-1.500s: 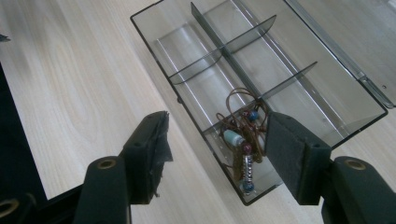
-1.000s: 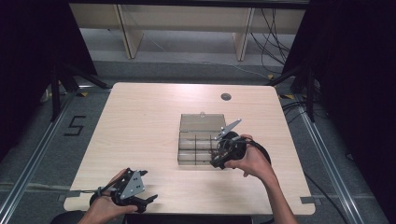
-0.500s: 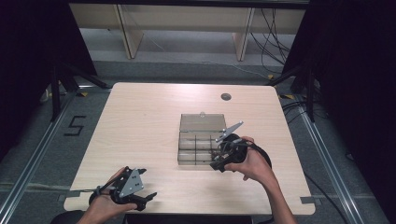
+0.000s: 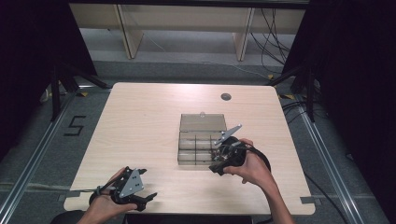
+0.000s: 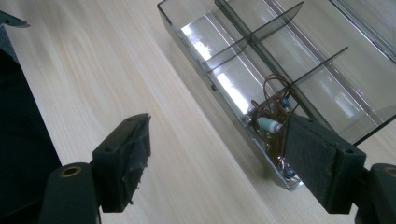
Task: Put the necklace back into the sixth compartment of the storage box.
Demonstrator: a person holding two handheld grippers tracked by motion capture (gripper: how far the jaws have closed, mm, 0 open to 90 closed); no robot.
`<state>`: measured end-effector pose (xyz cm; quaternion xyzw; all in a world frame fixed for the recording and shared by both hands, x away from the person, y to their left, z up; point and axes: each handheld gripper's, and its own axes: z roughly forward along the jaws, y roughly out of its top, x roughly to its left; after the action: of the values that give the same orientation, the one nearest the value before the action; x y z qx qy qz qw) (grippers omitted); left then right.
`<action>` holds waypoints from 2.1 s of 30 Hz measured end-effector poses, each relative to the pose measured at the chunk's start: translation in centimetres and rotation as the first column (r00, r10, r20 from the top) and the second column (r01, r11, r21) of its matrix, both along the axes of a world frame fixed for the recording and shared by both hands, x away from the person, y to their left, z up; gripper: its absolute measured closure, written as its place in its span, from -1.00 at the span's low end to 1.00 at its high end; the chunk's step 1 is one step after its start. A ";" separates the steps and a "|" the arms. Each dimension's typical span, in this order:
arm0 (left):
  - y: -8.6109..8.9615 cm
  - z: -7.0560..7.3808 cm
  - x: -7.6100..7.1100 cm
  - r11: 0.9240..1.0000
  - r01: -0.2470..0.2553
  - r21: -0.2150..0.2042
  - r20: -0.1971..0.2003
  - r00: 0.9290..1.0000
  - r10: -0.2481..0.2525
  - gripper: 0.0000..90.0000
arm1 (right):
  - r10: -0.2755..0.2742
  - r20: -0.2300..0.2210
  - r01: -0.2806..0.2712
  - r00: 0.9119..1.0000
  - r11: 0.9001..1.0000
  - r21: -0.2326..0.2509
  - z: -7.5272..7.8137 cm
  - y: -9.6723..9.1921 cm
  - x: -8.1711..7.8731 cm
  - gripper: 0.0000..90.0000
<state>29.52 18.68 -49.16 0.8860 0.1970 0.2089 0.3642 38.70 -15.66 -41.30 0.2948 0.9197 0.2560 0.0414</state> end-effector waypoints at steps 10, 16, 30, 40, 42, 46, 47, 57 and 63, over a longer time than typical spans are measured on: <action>0.1 0.1 0.0 1.000 -0.004 -0.001 0.006 1.000 0.004 -0.67 | 0.021 0.002 -0.021 1.000 1.000 -0.007 -0.4 0.1 -0.4 -0.47; 0.2 0.1 0.0 1.000 -0.004 0.012 0.006 1.000 0.004 -0.67 | -0.007 -0.011 0.007 1.000 1.000 -0.006 -0.7 -0.1 -0.6 -0.50; 0.2 0.1 0.1 1.000 0.014 0.019 0.015 1.000 -0.014 -0.67 | -0.014 0.002 0.014 1.000 1.000 -0.014 -1.4 -0.6 -1.0 -0.51; 0.0 -0.1 0.0 1.000 0.000 -0.002 0.006 1.000 0.000 -0.67 | -0.055 -0.026 0.055 0.998 0.998 -0.012 -1.5 -1.0 -1.5 -0.50; 0.1 0.0 0.1 1.000 0.013 0.015 0.010 1.000 -0.013 -0.67 | -0.038 -0.004 0.038 0.999 0.999 -0.012 -1.6 -1.2 -1.5 -0.50; 0.1 0.1 0.2 1.000 0.010 0.022 0.012 1.000 -0.011 -0.67 | -0.048 -0.016 0.048 0.999 0.999 -0.010 -1.7 -1.4 -1.6 -0.50; 0.2 0.2 0.2 0.999 0.021 0.030 0.022 1.000 -0.021 -0.67 | -0.052 -0.014 0.052 0.999 0.999 -0.011 -1.7 -1.5 -1.6 -0.50; 0.0 0.0 0.1 1.000 0.008 0.000 0.000 1.000 -0.008 -0.67 | -0.054 -0.013 0.054 0.998 0.998 -0.013 -2.1 -2.0 -2.1 -0.51; 0.2 0.1 0.2 1.000 0.012 0.019 0.013 1.000 -0.013 -0.67 | -0.056 -0.025 0.055 0.998 0.998 -0.018 -2.6 -2.1 -2.4 -0.52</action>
<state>29.72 18.83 -49.07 0.8891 0.1872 0.2142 0.3585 36.34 -17.80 -43.87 0.3230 0.9138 0.2431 0.0392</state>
